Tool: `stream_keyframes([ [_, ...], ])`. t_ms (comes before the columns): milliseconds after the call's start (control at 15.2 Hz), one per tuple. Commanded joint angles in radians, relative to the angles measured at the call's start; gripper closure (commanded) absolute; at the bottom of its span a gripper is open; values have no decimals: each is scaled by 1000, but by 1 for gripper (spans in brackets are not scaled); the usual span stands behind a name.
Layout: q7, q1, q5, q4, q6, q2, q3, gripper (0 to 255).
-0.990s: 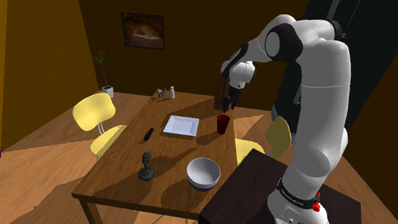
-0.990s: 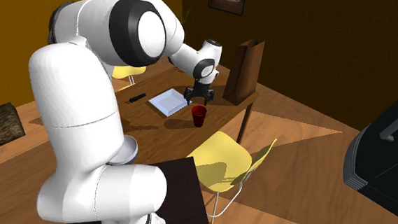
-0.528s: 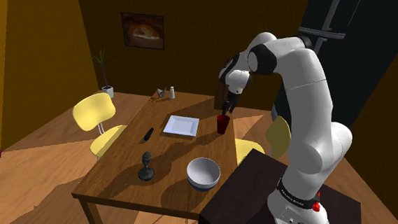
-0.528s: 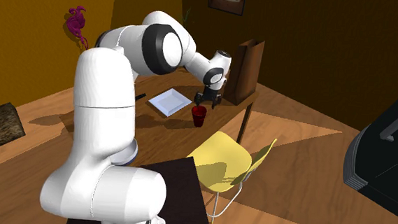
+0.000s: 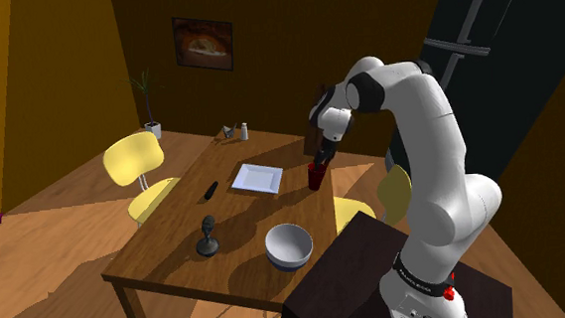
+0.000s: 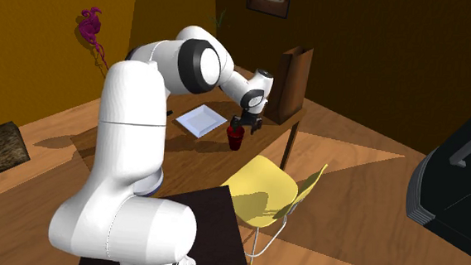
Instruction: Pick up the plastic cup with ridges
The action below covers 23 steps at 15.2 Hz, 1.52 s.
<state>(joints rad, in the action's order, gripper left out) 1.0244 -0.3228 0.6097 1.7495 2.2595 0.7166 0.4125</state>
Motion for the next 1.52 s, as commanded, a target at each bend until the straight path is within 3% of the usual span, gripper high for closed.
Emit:
stream_keyframes([
  [0, 3, -1, 5, -1, 7, 8, -4, 0],
  [66, 2, -1, 5, -3, 6, 9, -4, 255],
  [660, 3, -1, 5, -1, 7, 8, -4, 255],
  [1452, -47, 31, -59, 13, -83, -105, 43, 255],
])
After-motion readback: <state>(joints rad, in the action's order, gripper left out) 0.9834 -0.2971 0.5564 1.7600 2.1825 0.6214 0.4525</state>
